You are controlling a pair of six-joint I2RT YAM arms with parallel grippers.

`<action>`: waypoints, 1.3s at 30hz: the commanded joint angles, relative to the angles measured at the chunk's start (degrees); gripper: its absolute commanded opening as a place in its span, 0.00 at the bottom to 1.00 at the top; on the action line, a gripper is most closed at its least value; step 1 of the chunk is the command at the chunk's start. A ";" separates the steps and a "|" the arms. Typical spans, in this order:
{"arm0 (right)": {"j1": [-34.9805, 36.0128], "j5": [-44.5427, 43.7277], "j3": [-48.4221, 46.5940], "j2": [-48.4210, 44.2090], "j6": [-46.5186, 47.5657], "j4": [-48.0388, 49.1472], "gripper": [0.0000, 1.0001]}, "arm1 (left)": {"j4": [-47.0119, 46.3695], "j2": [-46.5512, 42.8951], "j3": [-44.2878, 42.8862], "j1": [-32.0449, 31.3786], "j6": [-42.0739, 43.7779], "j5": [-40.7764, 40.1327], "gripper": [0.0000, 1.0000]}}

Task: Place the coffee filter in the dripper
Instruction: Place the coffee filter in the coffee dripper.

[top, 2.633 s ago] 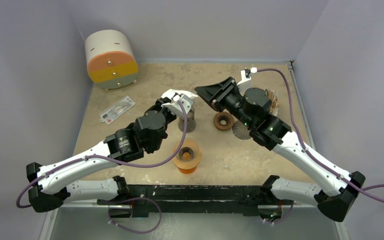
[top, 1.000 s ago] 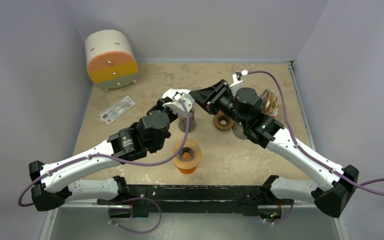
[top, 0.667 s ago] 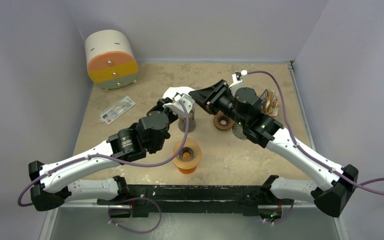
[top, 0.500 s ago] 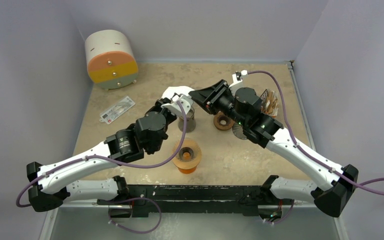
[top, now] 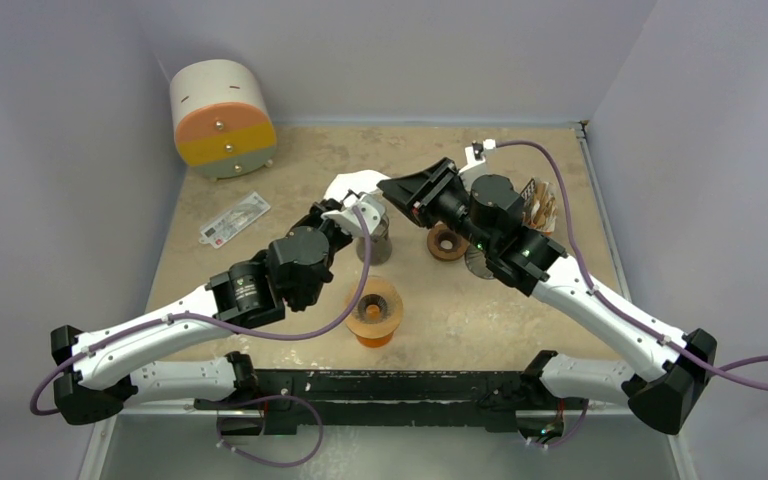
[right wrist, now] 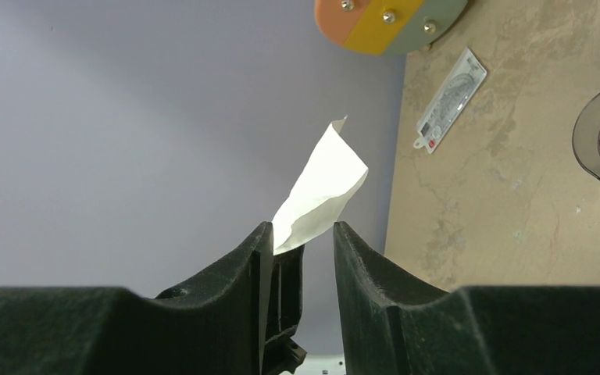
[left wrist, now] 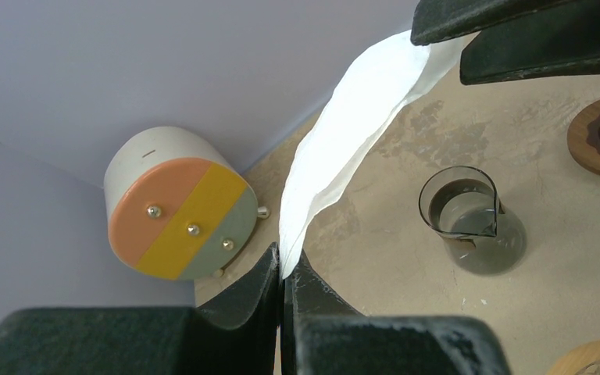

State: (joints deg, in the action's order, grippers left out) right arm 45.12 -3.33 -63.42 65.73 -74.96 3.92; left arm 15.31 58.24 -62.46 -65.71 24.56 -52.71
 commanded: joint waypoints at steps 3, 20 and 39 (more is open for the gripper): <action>0.32 -0.34 1.30 -2.91 0.02 4.06 0.39 | -0.89 -0.40 -0.21 -0.29 -3.37 -2.64 0.00; 0.32 -0.10 6.31 -8.31 -2.26 2.49 0.41 | -0.94 2.18 -1.33 -0.29 -7.39 -7.87 0.00; 0.32 -0.67 4.62 -3.07 -4.69 3.46 0.37 | -1.75 2.13 -2.39 -0.29 -7.68 -6.60 0.00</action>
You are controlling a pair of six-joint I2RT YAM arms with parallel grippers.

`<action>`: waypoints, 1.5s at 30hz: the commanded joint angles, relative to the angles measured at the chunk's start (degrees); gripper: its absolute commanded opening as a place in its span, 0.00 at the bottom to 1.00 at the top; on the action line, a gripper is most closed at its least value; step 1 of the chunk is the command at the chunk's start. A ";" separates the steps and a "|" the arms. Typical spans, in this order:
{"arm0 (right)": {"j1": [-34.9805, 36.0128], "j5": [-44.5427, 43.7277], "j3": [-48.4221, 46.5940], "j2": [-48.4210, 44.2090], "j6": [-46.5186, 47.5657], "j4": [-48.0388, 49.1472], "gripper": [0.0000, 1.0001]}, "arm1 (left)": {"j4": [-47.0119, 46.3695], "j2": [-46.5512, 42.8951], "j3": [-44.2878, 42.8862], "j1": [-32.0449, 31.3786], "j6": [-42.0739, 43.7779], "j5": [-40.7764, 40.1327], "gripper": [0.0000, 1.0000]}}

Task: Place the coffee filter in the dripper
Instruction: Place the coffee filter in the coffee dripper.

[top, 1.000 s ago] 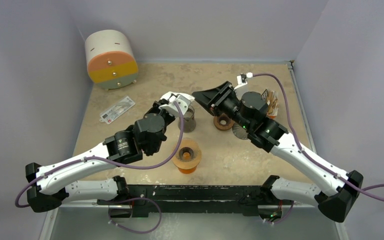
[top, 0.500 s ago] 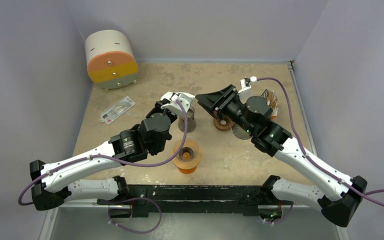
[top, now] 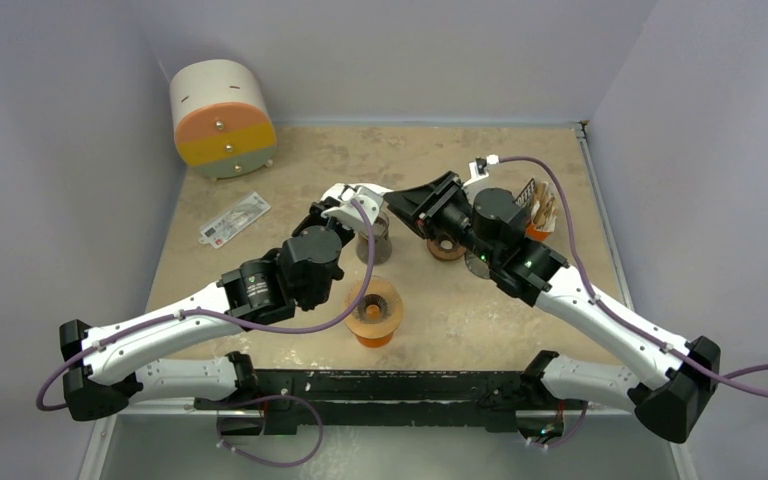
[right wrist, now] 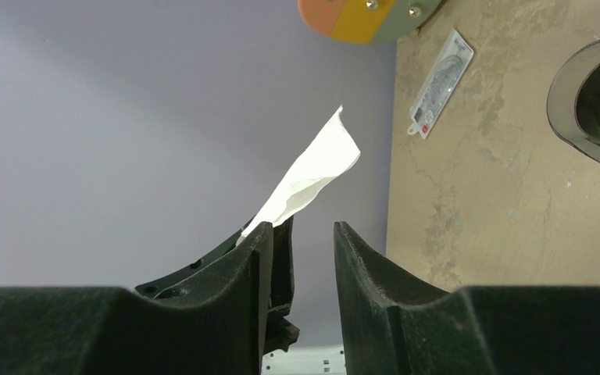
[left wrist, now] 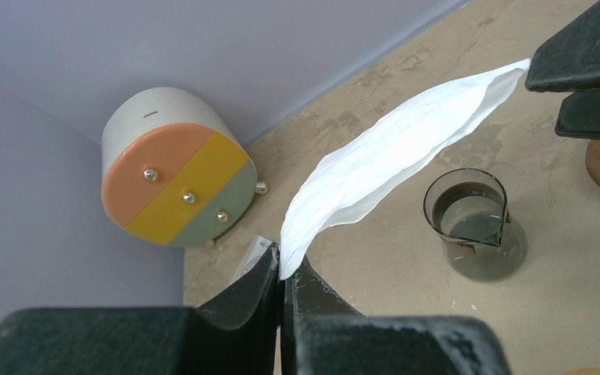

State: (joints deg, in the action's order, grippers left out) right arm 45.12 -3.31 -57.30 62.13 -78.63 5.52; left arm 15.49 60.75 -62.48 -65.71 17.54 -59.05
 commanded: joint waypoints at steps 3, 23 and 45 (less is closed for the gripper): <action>0.32 -0.76 -2.17 1.26 -0.98 1.95 0.36 | -2.04 -0.46 -2.38 -0.29 -0.67 0.16 0.00; 0.32 -2.40 -3.38 2.09 -0.10 1.71 0.35 | -2.14 -1.31 -1.77 -0.29 0.21 1.05 0.00; 0.32 -3.26 -3.01 1.29 0.50 1.48 0.35 | -1.55 -1.97 -1.86 -0.29 -0.51 1.65 0.00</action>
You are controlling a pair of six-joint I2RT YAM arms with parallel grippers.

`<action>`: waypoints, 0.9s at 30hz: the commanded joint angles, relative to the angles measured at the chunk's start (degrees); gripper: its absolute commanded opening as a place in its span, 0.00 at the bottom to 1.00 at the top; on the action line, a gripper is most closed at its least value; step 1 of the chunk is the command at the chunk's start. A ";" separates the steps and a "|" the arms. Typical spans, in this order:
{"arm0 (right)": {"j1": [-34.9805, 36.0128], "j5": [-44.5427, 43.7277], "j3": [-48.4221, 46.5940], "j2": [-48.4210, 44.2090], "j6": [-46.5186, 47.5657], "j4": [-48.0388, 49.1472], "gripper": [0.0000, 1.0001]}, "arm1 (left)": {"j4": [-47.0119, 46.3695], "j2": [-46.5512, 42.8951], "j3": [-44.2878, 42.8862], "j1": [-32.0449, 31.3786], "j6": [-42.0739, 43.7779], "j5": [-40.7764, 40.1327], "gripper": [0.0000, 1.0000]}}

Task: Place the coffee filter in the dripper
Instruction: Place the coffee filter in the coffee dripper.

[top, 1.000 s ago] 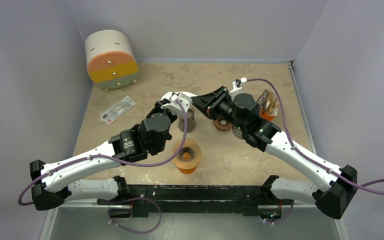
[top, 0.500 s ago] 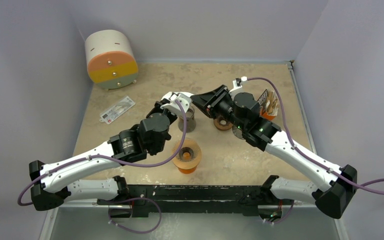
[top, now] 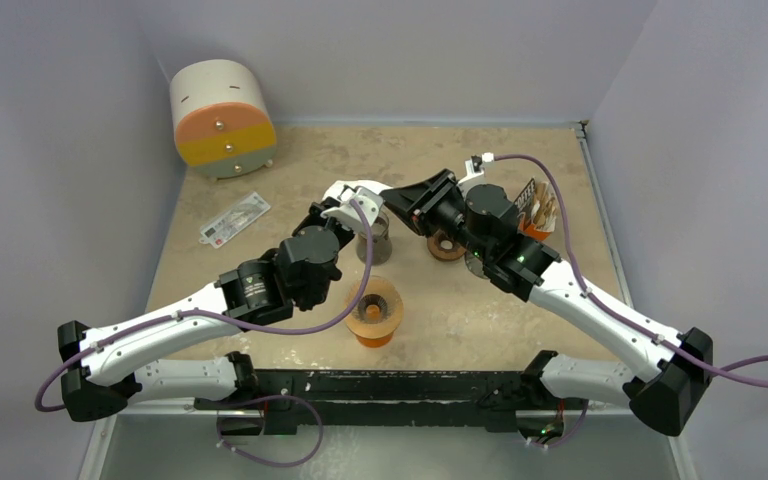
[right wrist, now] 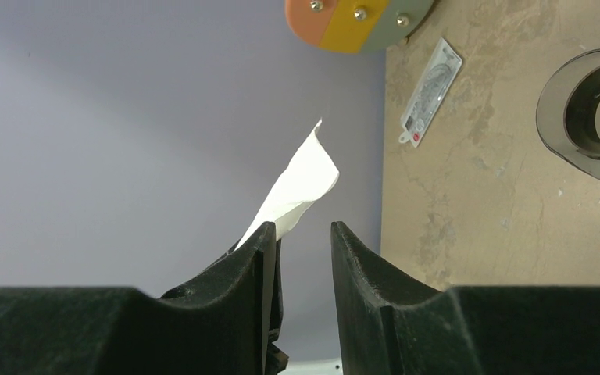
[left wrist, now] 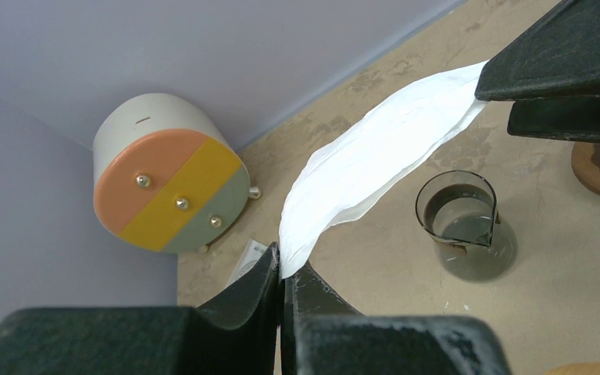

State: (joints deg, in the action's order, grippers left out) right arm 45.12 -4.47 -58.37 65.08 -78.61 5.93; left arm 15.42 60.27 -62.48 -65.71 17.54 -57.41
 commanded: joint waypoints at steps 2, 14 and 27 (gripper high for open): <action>0.32 -2.12 -1.80 -1.83 0.50 0.85 0.35 | -1.45 -1.47 -1.86 -0.29 -0.51 -0.07 0.00; 0.32 -2.62 -0.79 -2.76 0.47 0.66 0.35 | -1.27 -1.47 -2.12 -0.29 -0.88 -0.07 0.00; 0.32 -2.00 -0.52 -2.26 0.14 1.01 0.31 | -1.19 -1.44 -2.39 -0.29 -1.25 0.06 0.00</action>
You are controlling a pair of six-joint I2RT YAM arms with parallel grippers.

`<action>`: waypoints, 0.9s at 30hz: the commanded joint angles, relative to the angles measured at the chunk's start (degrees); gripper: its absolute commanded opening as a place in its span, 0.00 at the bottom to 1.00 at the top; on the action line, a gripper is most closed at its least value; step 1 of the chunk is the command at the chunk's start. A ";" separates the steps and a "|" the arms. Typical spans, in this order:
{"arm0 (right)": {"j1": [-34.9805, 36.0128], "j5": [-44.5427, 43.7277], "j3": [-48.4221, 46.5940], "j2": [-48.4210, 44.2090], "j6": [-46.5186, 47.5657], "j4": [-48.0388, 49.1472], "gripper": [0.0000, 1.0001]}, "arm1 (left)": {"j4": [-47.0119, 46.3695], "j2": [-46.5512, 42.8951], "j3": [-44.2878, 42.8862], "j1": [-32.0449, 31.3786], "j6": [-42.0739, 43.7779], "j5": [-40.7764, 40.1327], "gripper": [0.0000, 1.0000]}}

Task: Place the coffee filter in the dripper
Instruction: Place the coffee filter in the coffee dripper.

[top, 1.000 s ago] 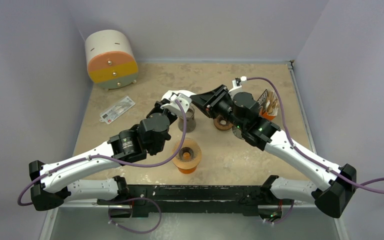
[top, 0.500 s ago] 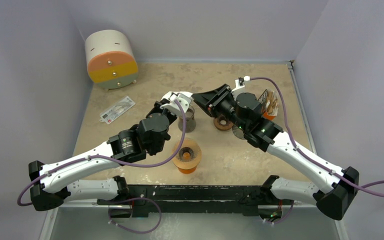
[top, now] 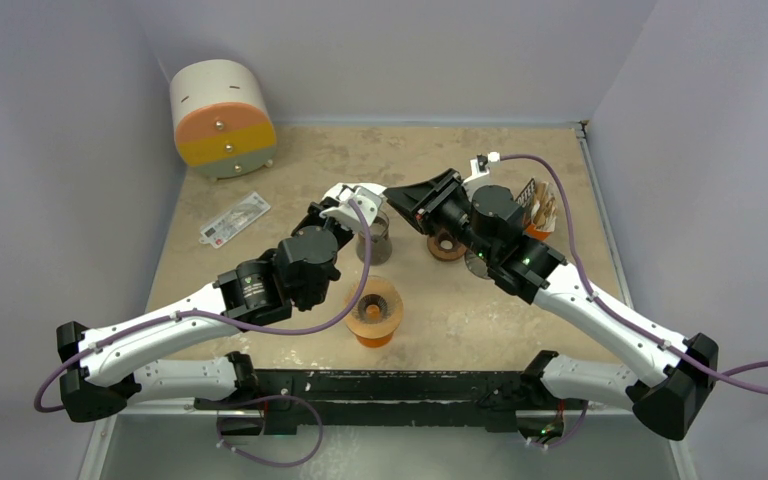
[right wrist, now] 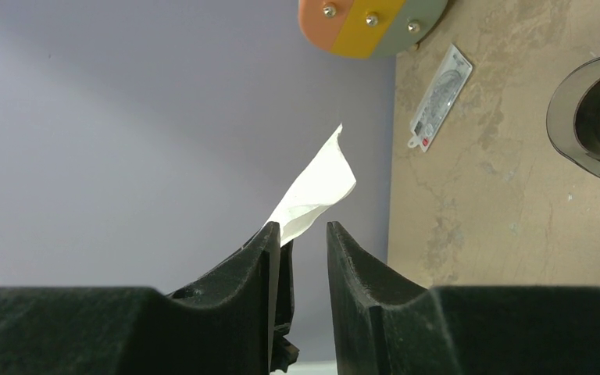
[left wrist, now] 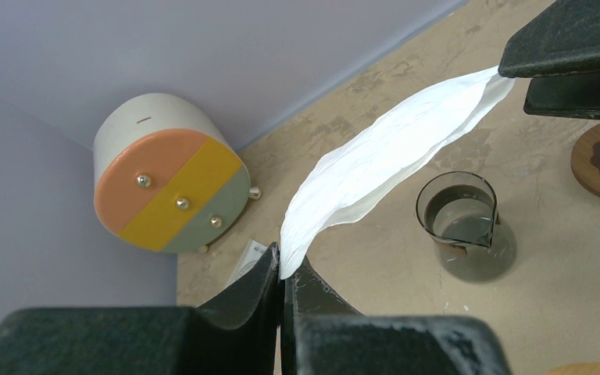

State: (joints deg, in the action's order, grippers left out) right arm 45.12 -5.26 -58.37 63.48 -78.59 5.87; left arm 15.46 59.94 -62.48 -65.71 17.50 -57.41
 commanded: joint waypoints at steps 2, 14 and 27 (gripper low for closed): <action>0.32 -1.20 -0.44 -0.57 0.11 1.07 0.31 | -1.28 -1.17 -2.36 -0.29 -1.22 0.02 0.00; 0.32 -0.11 0.22 -0.30 -0.41 1.49 0.26 | -1.25 -1.08 -2.37 -0.29 -1.24 0.01 0.00; 0.32 0.60 0.23 0.55 -0.90 1.95 0.23 | -1.24 -1.07 -2.56 -0.29 -1.24 0.05 0.00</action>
State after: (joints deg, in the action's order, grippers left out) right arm 45.12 -4.89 -57.93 63.64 -78.89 6.00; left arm 15.46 59.90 -62.57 -65.71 17.47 -57.41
